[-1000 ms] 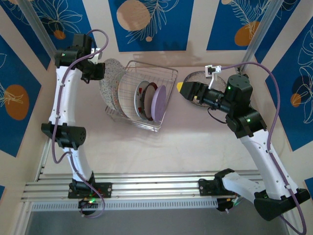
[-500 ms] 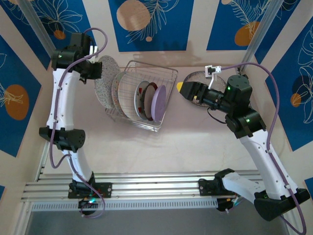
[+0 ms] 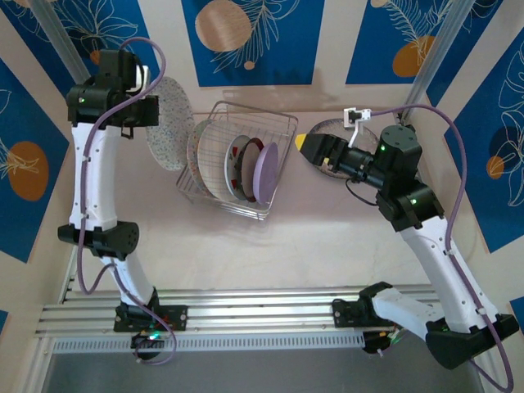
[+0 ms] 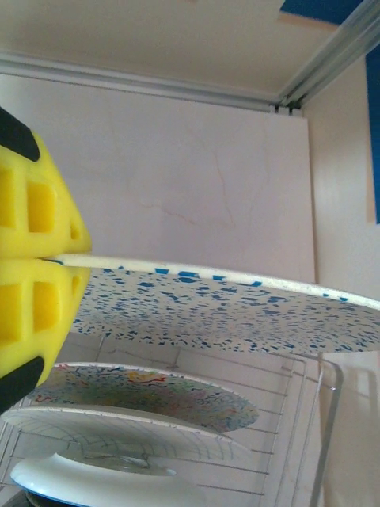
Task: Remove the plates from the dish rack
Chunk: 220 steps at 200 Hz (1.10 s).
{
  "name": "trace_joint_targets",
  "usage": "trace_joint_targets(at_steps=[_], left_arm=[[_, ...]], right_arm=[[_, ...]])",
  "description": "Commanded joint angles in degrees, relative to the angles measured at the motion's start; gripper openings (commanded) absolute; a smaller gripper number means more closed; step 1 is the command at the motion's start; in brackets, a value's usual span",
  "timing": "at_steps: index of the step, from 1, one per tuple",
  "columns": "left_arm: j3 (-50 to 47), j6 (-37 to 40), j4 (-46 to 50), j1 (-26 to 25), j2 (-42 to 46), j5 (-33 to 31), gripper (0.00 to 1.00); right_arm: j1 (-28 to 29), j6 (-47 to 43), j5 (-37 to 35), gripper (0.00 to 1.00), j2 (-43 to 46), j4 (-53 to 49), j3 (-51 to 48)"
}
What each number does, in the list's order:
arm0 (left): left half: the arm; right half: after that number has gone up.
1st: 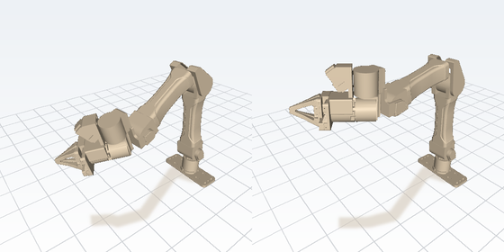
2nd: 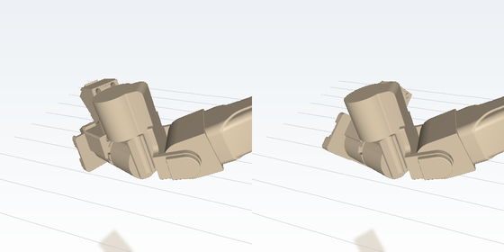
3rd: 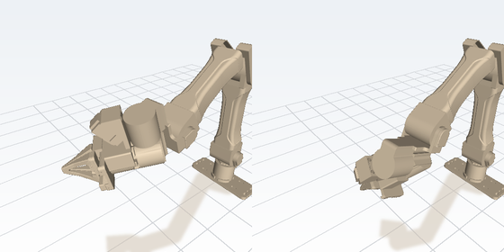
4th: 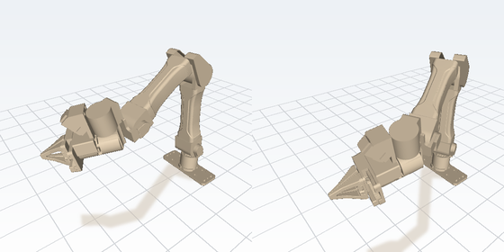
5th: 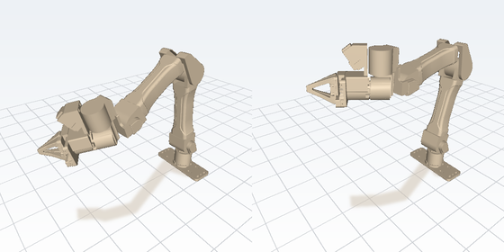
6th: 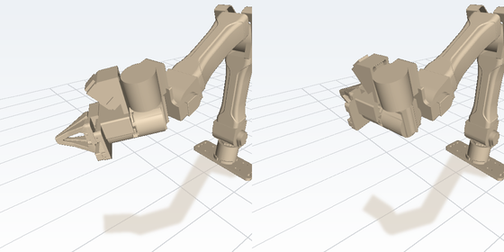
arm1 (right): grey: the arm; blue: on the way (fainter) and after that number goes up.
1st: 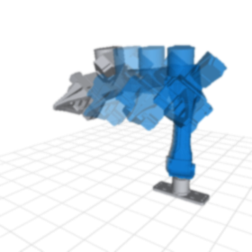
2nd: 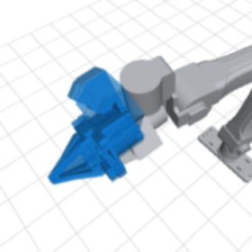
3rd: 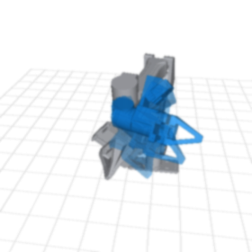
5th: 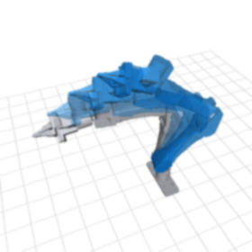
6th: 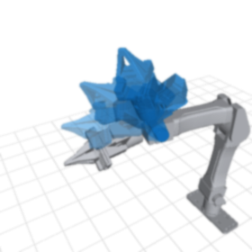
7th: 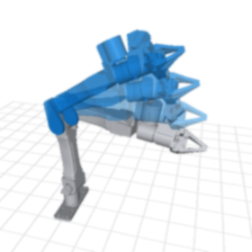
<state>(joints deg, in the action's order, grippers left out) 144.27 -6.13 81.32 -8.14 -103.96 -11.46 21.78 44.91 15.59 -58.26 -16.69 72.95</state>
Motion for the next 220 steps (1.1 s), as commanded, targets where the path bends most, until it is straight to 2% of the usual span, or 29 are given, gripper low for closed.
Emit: trace_joint_targets(at_steps=[1,67,135,168,220], left_arm=[[2.2,-2.0,-6.1,0.5,3.2,-3.3,0.00],[3.9,-2.6,-10.2,0.5,3.5,-7.6,0.00],[3.8,-7.2,-15.9,0.5,5.1,-2.8,0.00],[0.2,-11.3,-20.4,0.5,7.1,0.2,0.00],[0.7,-15.8,-22.0,0.5,6.5,3.5,0.00]], right_arm=[[0.5,1.8,-1.1,0.87,-1.3,2.1,0.8],[1.0,4.2,-4.1,0.91,-4.6,1.4,4.1],[2.1,10.2,-5.5,0.93,-9.8,6.9,5.3],[2.9,12.0,-6.7,0.93,-12.9,8.9,6.5],[3.4,15.7,-7.8,0.93,-18.1,13.5,7.1]])
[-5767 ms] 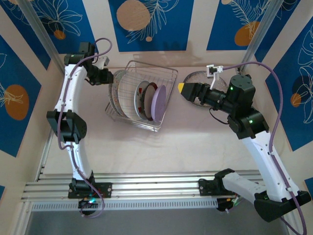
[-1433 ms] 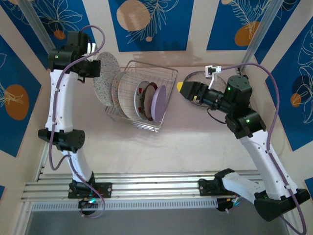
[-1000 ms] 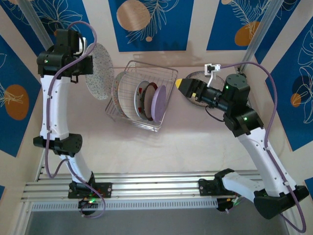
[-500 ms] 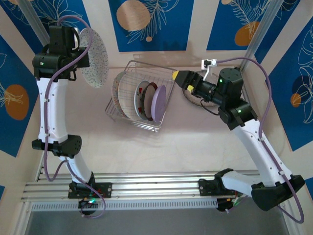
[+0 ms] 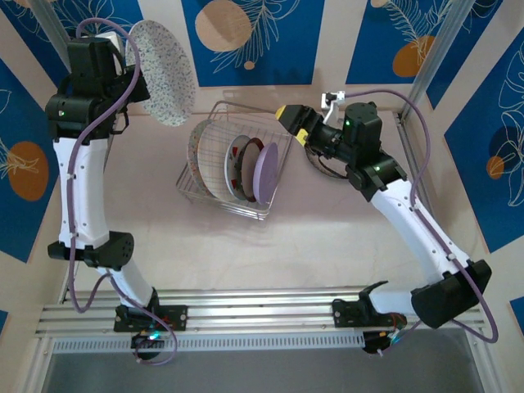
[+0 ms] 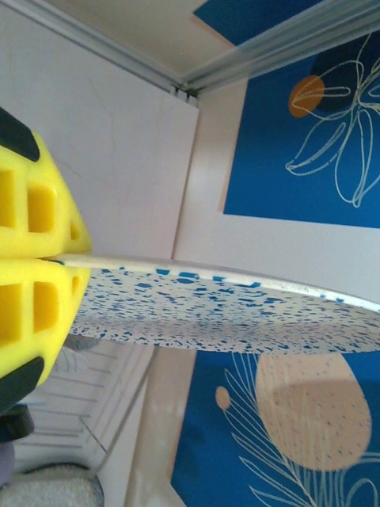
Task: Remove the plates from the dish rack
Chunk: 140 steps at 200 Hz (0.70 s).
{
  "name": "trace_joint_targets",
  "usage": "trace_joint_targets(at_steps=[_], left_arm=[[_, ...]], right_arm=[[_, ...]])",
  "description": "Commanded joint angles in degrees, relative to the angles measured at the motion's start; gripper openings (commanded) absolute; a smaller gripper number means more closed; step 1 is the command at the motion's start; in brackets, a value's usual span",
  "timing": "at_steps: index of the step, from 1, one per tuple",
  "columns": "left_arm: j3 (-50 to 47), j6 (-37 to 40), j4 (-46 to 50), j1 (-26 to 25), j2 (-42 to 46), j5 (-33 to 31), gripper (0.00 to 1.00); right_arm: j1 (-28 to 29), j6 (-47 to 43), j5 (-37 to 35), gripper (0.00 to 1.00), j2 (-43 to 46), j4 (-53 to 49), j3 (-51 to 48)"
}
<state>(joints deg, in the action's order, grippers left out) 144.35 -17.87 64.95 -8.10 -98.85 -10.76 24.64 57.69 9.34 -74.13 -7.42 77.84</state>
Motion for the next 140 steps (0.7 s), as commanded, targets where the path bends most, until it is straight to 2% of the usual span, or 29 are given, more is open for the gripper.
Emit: trace_joint_targets(at_steps=[1,60,106,140], left_arm=[[0.7,-4.1,-5.6,0.5,1.4,2.9,0.00],[-1.5,-9.1,-8.7,-0.3,1.9,7.9,0.00],[-3.6,-12.4,-9.6,-0.3,2.2,11.0,0.00],[-4.2,-14.2,-9.9,-0.3,2.2,12.6,0.00]], right_arm=[[0.6,3.1,-1.6,0.93,-2.5,4.4,2.2],[1.0,9.9,2.6,0.93,-16.3,19.5,4.5],[2.2,16.1,8.6,0.95,-31.5,31.3,13.3],[2.3,20.9,8.8,0.96,-37.6,36.2,17.0]])
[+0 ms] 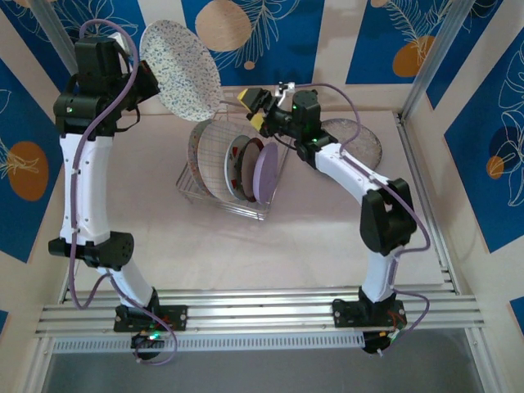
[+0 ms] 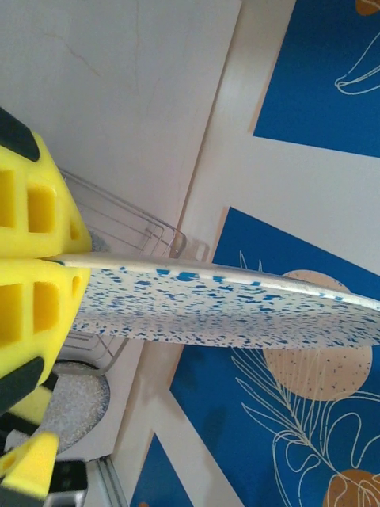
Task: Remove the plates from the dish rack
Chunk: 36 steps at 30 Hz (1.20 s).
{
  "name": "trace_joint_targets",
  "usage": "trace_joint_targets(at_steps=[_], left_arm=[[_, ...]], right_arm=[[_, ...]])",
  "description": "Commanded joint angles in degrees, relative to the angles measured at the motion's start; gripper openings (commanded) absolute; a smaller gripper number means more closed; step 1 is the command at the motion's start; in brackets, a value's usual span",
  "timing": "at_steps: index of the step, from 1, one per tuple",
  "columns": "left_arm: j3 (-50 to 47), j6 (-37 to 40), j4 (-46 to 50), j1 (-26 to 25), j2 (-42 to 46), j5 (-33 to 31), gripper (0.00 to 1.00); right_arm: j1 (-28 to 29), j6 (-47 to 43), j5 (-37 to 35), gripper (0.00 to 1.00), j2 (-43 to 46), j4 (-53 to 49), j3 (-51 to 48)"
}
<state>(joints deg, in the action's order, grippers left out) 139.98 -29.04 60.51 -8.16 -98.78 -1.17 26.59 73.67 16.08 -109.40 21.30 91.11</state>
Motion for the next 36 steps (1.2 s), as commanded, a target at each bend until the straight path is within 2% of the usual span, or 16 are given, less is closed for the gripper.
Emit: trace_joint_targets(at_steps=[1,7,11,22,26,33,36], left_arm=[[0.2,-3.1,-5.4,-0.3,2.2,3.1,0.00],[-3.1,-6.7,-7.9,-0.2,2.3,6.7,0.00],[-8.4,-9.9,-13.1,-0.3,3.7,9.0,0.00],[-13.4,-16.7,-19.1,-0.3,2.9,14.7,0.00],[-14.9,-18.3,-20.3,-0.2,3.0,15.6,0.00],[-19.2,-21.2,-23.1,0.0,3.4,17.4,0.00],[-22.2,-22.7,-25.3,0.3,4.3,17.8,0.00]], right_arm=[[0.3,4.9,2.0,0.96,-2.4,7.5,3.8],[0.9,8.4,3.6,0.91,-7.4,8.9,7.8],[0.9,10.6,3.6,0.87,-9.0,10.3,8.8],[0.7,14.7,3.9,0.76,-11.5,12.0,11.9],[0.4,15.3,3.2,0.67,-11.7,12.0,12.5],[0.3,16.8,2.3,0.41,-11.6,13.1,12.7],[0.2,16.9,1.7,0.34,-11.0,13.0,12.0]])
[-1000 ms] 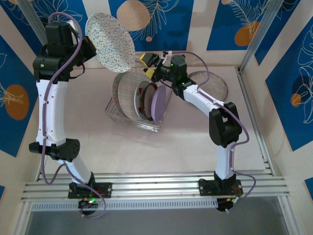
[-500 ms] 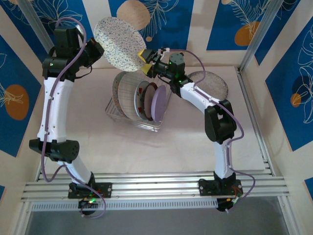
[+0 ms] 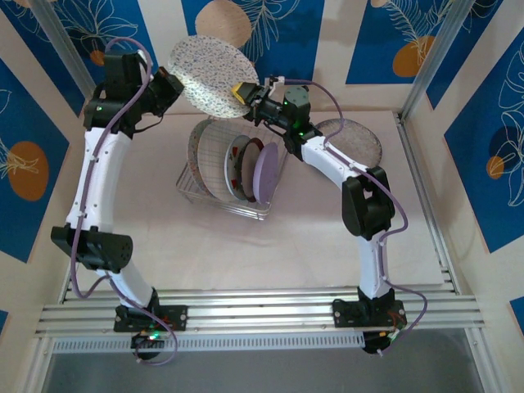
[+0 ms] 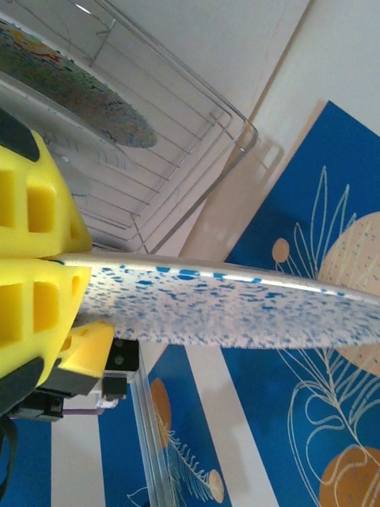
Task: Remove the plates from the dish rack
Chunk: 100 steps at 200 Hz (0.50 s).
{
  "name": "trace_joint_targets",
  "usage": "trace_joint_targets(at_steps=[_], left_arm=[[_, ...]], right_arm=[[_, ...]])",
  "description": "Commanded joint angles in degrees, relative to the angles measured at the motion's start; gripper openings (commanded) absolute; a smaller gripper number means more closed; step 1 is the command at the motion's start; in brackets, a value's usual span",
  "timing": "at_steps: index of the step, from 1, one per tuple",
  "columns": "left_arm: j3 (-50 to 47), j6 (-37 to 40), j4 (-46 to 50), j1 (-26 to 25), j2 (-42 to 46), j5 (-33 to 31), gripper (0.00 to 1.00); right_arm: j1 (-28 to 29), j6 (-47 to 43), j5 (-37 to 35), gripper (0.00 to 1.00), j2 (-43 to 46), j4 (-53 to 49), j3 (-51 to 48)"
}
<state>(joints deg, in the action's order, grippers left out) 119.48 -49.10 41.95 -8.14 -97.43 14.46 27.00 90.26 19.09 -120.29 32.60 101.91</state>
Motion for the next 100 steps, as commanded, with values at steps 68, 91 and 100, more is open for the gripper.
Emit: trace_joint_targets(at_steps=[68,91,100], left_arm=[[-3.9,-4.6,-7.9,1.1,3.6,2.7,0.00],[-4.2,-4.8,-8.2,1.1,3.6,3.0,0.03],[-4.3,-4.7,-8.3,1.2,3.6,3.1,0.17]], right_arm=[[-0.5,0.6,-3.2,0.03,3.1,1.6,-2.8],[-0.7,0.4,-3.3,0.00,3.8,1.3,-3.0],[-0.9,0.4,-3.3,0.00,4.1,1.1,-3.2]])
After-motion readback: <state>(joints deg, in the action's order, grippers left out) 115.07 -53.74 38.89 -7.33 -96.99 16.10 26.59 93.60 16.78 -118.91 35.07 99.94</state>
